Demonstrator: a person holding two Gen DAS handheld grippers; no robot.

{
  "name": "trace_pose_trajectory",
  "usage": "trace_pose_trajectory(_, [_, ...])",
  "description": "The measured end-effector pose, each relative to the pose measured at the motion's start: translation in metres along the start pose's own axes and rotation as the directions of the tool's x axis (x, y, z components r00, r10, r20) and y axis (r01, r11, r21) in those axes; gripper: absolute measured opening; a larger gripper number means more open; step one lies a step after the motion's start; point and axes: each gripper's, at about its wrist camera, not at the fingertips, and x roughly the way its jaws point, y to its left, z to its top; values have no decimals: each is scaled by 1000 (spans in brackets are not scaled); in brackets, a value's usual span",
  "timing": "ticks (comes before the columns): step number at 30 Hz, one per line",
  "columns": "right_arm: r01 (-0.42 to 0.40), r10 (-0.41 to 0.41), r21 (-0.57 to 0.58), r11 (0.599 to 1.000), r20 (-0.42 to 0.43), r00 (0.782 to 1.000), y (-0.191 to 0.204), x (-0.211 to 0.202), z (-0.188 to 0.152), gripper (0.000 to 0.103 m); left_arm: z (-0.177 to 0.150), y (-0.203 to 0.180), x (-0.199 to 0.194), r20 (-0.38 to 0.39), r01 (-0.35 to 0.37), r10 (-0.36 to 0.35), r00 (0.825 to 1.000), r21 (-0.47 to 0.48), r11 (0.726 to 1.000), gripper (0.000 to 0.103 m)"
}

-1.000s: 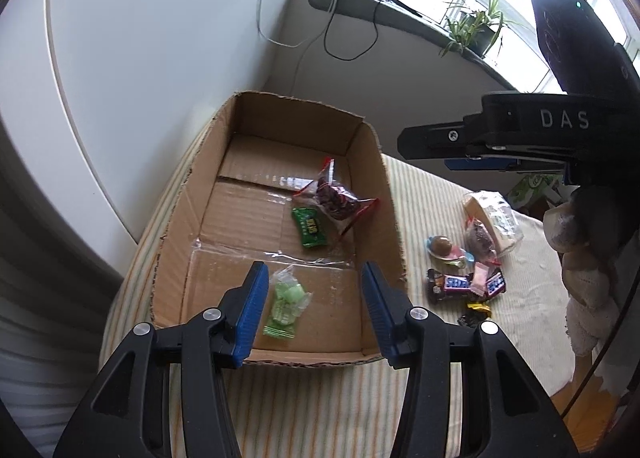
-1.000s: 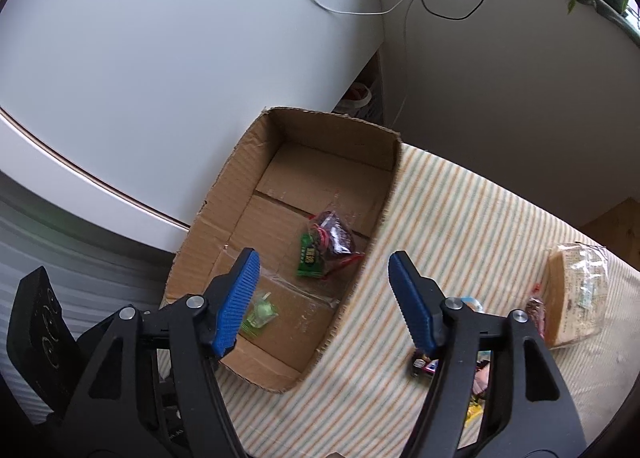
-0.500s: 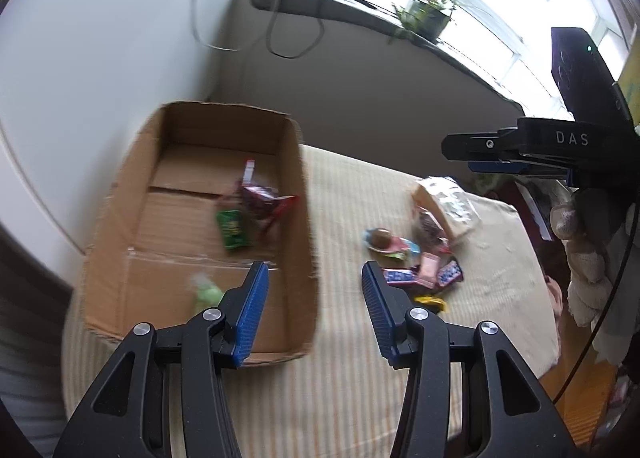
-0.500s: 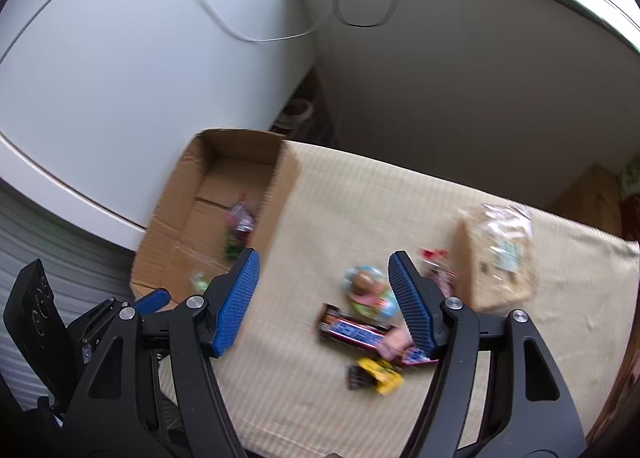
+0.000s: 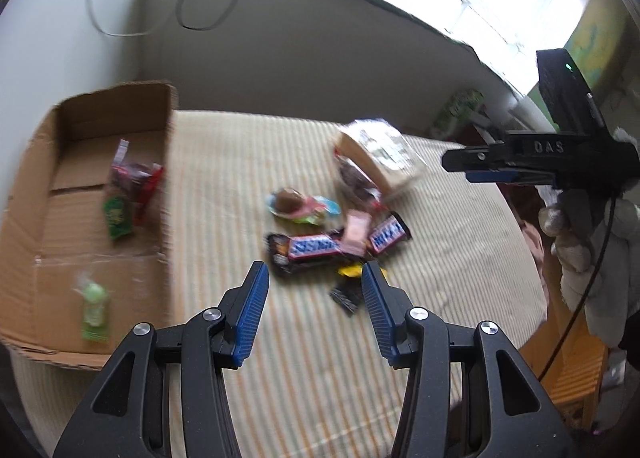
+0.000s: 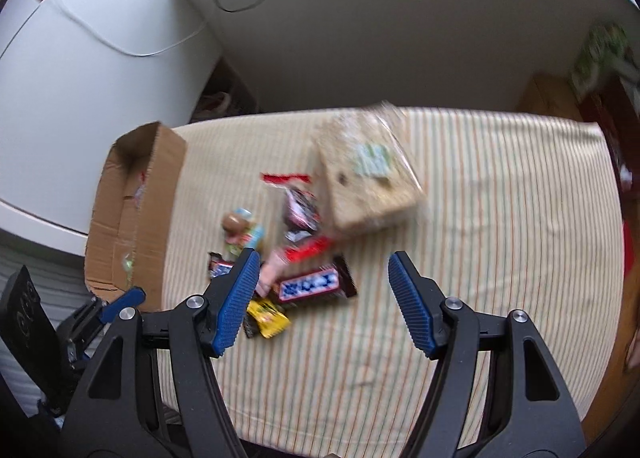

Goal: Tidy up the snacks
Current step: 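Move the left gripper to the yellow-wrapped candy while the right approaches the Snickers bar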

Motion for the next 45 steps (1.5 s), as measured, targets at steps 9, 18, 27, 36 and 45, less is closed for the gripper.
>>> trace_pose_trajectory(9, [-21, 38, 174, 984, -93, 995, -20, 45, -15, 61, -15, -31, 44, -140, 76, -55, 989, 146, 986, 47])
trace_pose_trajectory(18, [-36, 100, 351, 935, -166, 981, -25, 86, -12, 43, -14, -35, 79, -215, 103, -60, 975, 194, 976, 40])
trace_pose_trajectory(27, [9, 83, 408, 913, -207, 975, -19, 101, -12, 42, -8, -36, 91, -239, 118, -69, 969, 201, 972, 40])
trace_pose_trajectory(36, [5, 111, 470, 883, -219, 970, -30, 98, -23, 42, -8, -50, 100, -229, 106, -43, 973, 271, 957, 33])
trace_pose_trajectory(45, [28, 91, 461, 887, -234, 968, -12, 115, -10, 42, -12, -58, 98, -214, 96, -33, 976, 287, 953, 23])
